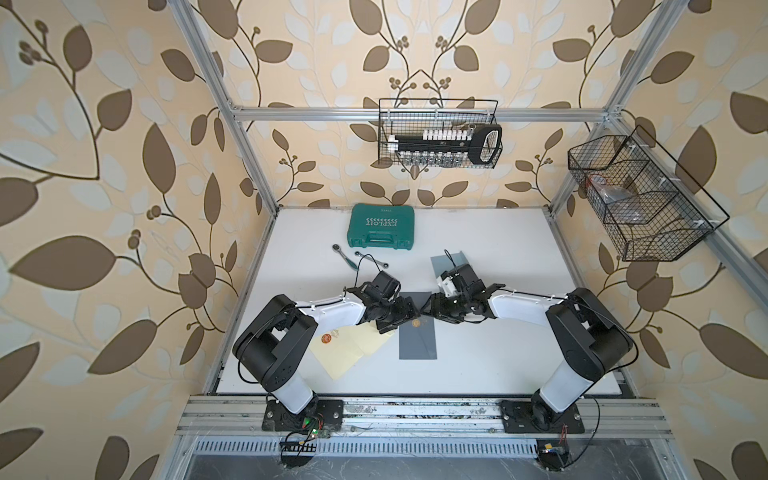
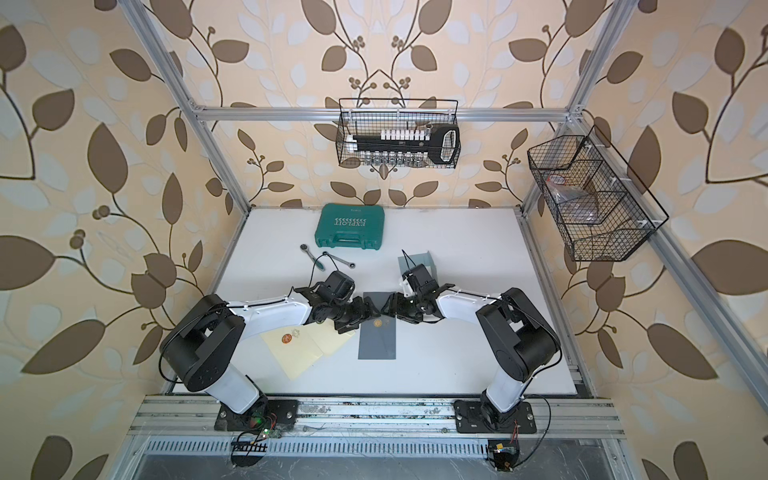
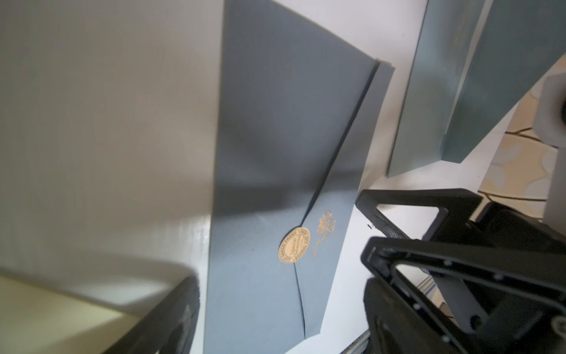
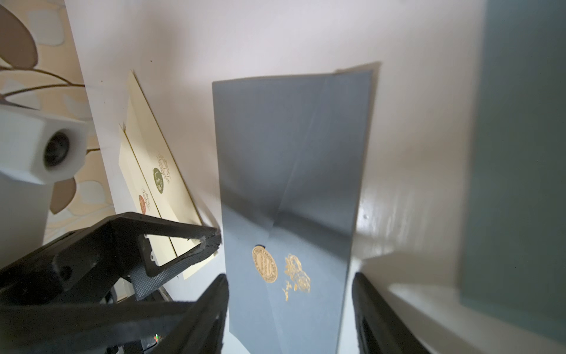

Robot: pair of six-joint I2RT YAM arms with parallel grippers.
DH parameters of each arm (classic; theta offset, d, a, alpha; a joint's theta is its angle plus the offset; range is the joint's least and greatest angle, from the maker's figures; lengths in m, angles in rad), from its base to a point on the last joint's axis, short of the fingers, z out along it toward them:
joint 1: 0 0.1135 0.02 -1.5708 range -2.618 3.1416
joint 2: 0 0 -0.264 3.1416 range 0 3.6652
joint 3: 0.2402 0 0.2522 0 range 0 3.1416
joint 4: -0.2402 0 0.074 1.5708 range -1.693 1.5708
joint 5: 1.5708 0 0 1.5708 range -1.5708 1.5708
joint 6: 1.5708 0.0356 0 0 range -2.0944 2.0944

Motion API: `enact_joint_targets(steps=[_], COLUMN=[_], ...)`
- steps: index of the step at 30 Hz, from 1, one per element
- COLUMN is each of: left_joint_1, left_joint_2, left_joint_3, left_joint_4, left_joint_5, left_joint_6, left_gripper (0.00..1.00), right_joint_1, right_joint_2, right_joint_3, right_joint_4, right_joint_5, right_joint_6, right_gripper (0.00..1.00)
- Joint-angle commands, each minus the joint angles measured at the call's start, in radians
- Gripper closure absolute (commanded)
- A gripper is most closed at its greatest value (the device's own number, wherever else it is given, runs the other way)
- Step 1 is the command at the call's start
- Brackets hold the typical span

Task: Open the envelope
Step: Pick up the envelope from the center of the board.

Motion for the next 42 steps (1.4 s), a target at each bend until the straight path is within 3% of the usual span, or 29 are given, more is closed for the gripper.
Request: enact_joint_targets(steps=[1, 13, 20, 35, 42], left_joint_1=[-0.005, -0.031, -0.038, -0.048, -0.048], left_joint_2=[0.006, 0.031, -0.006, 0.044, 0.065], left_joint_3=[0.032, 0.061, 0.048, 0.074, 0.053], left_joint_4=[-0.014, 0.019, -0.019, -0.020, -0.036], left_joint_5=[0.011, 0.045, -0.035, -0.003, -0.035], left_joint_6=[0.009, 0.021, 0.014, 0.025, 0.000], left_gripper=[0.14, 0.15, 0.16, 0.16, 0.22], right_joint_1=[-0.006, -0.006, -0.005, -0.007, -0.028], right_joint_2=[-0.053, -0.088, -0.067, -0.051, -0.045], right_joint_3=[-0.038, -0.110, -0.119, -0.137, -0.165], right_joint_4=[-0.014, 0.065, 0.093, 0.109, 0.137], right_joint_5=[0.014, -0.025, -0.051, -0.036, -0.042], right_joint_6=[0.015, 0.076, 0.093, 0.115, 0.123], right_gripper=[0.36, 0.38, 0.38, 0.40, 0.45])
